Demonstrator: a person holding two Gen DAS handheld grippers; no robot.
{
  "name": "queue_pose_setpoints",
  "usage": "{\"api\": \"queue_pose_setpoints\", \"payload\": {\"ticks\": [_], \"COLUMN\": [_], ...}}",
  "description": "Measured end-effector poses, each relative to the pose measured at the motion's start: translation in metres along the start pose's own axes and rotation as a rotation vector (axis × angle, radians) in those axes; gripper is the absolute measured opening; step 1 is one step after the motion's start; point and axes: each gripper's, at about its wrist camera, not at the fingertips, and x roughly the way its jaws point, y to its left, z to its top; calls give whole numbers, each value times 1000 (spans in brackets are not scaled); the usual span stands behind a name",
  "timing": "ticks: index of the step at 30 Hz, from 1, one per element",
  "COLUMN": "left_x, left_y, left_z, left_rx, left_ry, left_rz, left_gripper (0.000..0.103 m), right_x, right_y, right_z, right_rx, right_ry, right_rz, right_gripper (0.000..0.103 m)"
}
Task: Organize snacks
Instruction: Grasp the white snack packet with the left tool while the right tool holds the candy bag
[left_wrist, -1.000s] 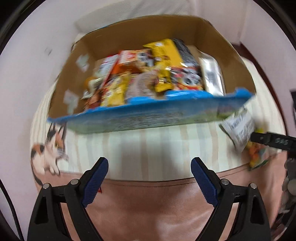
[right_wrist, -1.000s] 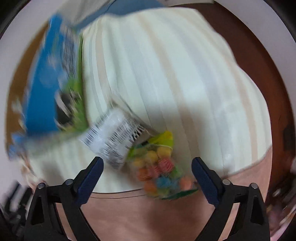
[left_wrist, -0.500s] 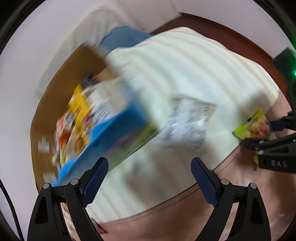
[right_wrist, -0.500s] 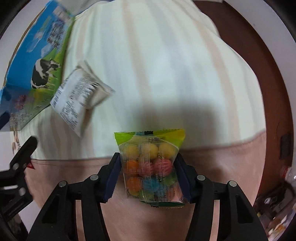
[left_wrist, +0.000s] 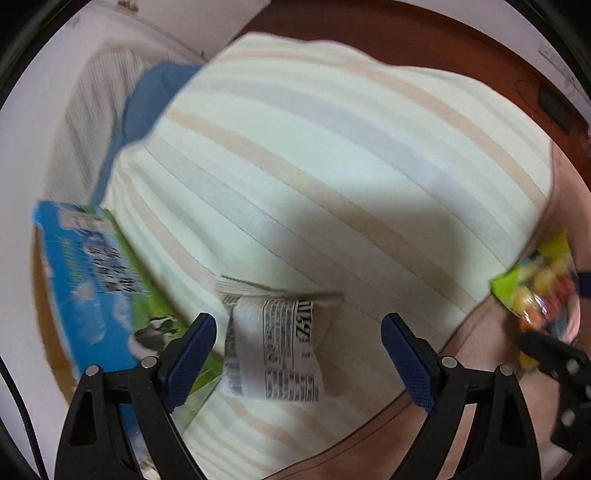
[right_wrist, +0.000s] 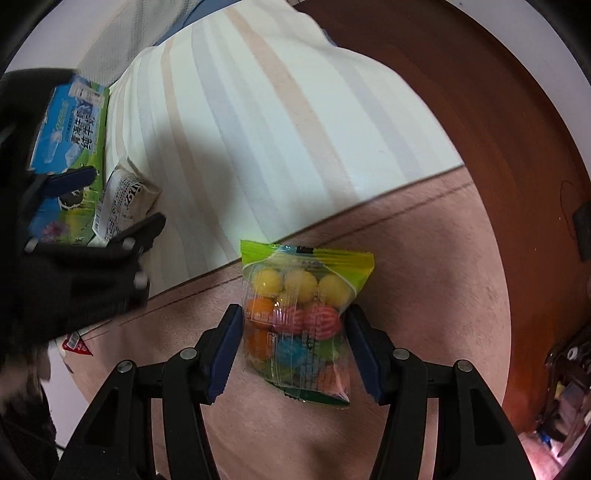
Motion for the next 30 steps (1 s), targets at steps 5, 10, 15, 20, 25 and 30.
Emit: {"api": "queue_pose_setpoints", "payload": {"ticks": [5,10,15,20,25,30], "left_x": [13,12,10,28,63,78], "left_y": [6,0,3,26,63,94], "left_z": [-1,-24,-72,-155,-235,-297], "left_rx": [-82,-166,-311,-545,-813,-989], "left_ry": [15,31,48,117,206,232], "left_rz": [-74,-141,-251,-349,-456,-464], "left_gripper": [72,61,61,61,61,61], "right_x": [1,-1,4,17,39,63], "right_y": [0,-3,3,37,86,153], "right_z": [-5,-6,-6,-17,-30,-53], "right_rx": [16,22,-10,-102,-223,-369], "right_ry": [1,6,19,53,98,155], "right_rz": [10,16,-9,-21,-18,-1], "right_gripper": [60,60,60,60,60,60]}}
